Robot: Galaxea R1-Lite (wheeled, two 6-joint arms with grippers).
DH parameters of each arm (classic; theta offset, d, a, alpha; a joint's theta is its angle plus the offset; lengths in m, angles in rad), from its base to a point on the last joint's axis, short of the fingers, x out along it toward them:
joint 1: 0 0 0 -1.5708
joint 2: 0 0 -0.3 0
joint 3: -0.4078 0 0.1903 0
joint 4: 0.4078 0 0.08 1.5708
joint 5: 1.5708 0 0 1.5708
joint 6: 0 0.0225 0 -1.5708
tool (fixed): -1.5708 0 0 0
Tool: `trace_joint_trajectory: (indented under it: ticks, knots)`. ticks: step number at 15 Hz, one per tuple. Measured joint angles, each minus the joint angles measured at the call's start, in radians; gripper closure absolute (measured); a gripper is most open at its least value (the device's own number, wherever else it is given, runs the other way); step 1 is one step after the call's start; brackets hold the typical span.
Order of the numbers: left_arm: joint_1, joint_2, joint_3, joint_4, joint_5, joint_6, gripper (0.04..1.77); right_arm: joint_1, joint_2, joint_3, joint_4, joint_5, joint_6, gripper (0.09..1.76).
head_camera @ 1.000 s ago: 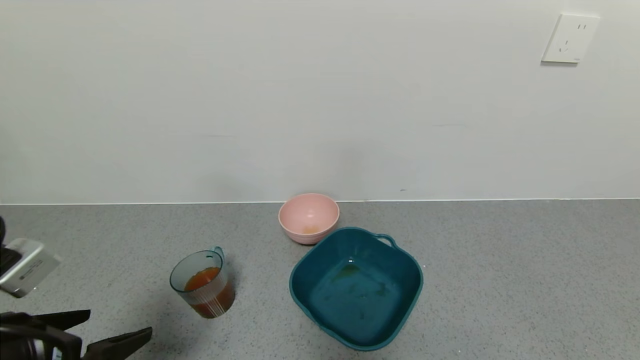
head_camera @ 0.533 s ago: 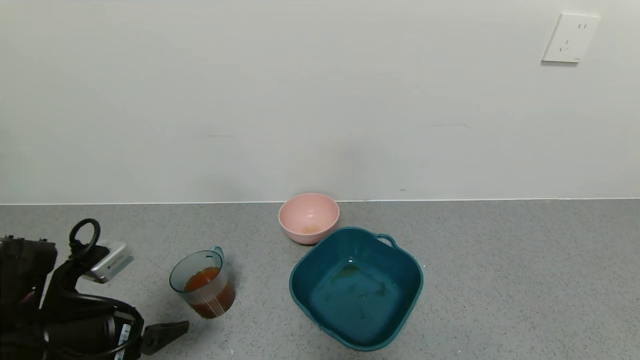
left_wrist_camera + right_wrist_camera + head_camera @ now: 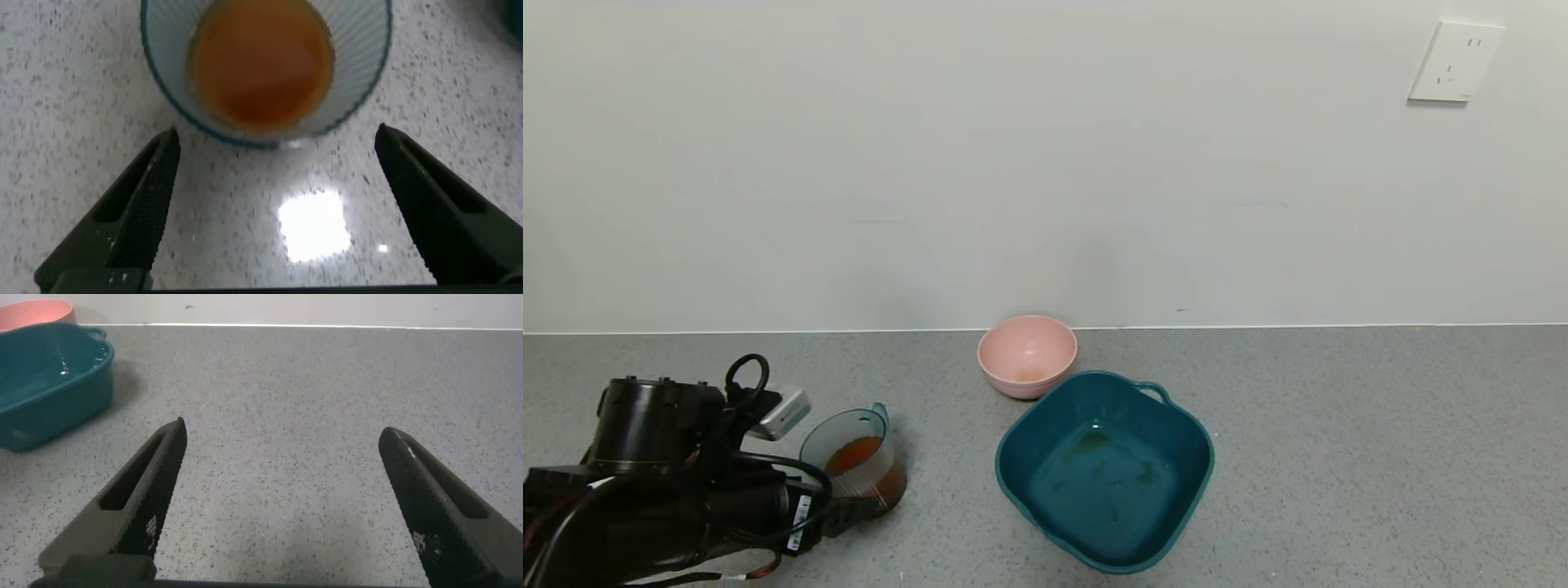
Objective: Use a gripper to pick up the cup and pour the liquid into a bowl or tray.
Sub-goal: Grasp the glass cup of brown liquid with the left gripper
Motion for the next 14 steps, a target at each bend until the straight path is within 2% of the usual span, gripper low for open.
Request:
trace_joint_trajectory:
  ticks: [7, 14]
  knots:
    - [-0.032, 0.191, -0.001, -0.24, 0.036, -0.003, 0.09, 0.0, 0.0, 0.0, 0.0, -0.001, 0.0, 0.14]
    - [-0.04, 0.231, -0.003, -0.258, 0.041, -0.008, 0.09, 0.0, 0.0, 0.0, 0.0, 0.0, 0.0, 0.14]
